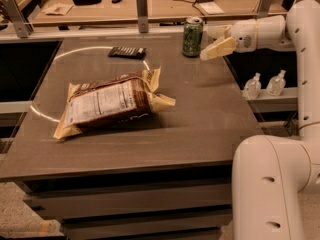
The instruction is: Knock green can over
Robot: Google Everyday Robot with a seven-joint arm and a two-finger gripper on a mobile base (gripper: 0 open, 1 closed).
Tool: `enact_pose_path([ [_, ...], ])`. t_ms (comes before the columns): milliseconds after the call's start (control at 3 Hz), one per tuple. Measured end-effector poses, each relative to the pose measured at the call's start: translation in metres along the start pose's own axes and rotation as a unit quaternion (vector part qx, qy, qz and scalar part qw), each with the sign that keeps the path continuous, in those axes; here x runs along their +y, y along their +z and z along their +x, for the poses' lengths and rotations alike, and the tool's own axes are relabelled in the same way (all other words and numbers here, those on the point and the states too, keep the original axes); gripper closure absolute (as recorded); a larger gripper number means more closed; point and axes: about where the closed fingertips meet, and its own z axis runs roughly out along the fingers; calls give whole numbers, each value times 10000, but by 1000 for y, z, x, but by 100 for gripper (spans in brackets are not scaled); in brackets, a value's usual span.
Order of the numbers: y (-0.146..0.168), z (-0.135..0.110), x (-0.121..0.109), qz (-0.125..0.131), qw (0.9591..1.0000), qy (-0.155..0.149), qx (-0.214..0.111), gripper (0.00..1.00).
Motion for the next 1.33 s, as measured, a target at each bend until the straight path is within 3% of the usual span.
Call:
enact_pose_path([
  [333, 9, -2, -2, -103, 9981, 561, -242, 0],
  [667, 11, -7, -5, -65, 9967, 749, -318, 0],
  [1333, 15, -10, -18, 222, 9972, 679, -237, 0],
])
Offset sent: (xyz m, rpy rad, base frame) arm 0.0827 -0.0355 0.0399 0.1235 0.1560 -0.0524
